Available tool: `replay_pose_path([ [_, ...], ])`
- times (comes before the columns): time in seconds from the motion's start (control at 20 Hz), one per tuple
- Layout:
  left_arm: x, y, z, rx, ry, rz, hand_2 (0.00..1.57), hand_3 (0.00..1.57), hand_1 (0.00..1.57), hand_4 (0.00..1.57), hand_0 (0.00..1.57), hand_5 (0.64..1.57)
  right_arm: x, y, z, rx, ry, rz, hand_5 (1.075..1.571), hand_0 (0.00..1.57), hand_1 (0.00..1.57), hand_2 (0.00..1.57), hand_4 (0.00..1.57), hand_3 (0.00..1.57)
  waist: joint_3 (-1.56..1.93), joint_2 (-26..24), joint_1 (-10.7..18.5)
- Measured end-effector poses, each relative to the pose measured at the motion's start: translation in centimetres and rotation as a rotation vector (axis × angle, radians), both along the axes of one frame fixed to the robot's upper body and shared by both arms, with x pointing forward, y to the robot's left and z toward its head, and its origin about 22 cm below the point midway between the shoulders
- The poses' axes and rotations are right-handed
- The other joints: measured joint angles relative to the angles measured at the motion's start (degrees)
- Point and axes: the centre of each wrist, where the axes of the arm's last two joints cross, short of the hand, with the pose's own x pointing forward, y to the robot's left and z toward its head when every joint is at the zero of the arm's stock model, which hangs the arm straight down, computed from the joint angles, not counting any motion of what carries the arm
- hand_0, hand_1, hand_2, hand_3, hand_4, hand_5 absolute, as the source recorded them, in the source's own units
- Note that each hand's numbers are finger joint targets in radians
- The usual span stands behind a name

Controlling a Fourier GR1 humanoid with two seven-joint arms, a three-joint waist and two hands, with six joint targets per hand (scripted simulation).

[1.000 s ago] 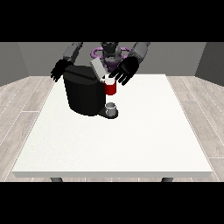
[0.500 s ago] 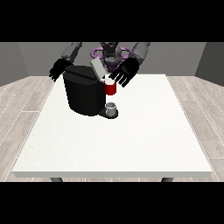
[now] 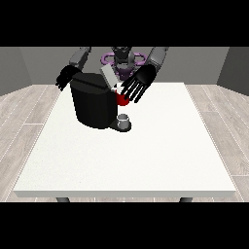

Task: Insert the coffee pod into the coffee machine and close the lid

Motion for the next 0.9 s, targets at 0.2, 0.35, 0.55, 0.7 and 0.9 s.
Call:
replay_pose_path([
  [0.2,0.0,-0.2,0.3,0.007,0.011,-0.013,0.00,0.00,0.00,0.00,0.00,1.571,-0.3,-0.7,-1.1,0.000,0.016,-0.019,1.571,0.00,0.00,0.00,0.34,0.00,0.00,-0.7,0.8],
  [0.35,0.0,-1.0,-0.1,0.018,0.018,-0.022,0.00,0.00,0.00,0.00,0.00,1.571,-0.1,-0.6,-1.3,0.006,0.025,-0.035,1.571,0.00,0.00,0.00,0.38,0.00,-0.01,-1.4,1.5],
  [0.55,-0.1,-0.5,-0.7,0.016,0.036,-0.026,0.00,0.00,0.00,0.00,0.00,1.571,-0.6,-1.3,-2.1,0.004,0.048,-0.047,1.571,0.00,0.00,0.00,0.36,0.00,-0.02,-3.2,2.2],
  [0.7,-0.2,-0.9,-1.7,0.008,0.061,-0.028,0.00,0.00,0.00,0.00,0.00,1.571,-1.0,-1.5,-2.7,0.013,0.073,-0.055,1.571,0.00,0.00,0.00,0.43,0.00,-0.02,-5.2,3.1],
  [0.9,-0.4,-1.6,-3.4,-0.052,0.099,-0.042,0.00,0.00,0.00,0.00,0.00,1.571,-1.7,-2.6,-3.9,0.022,0.098,-0.072,1.571,0.00,0.00,0.00,0.43,0.00,-0.03,-7.8,4.7],
])
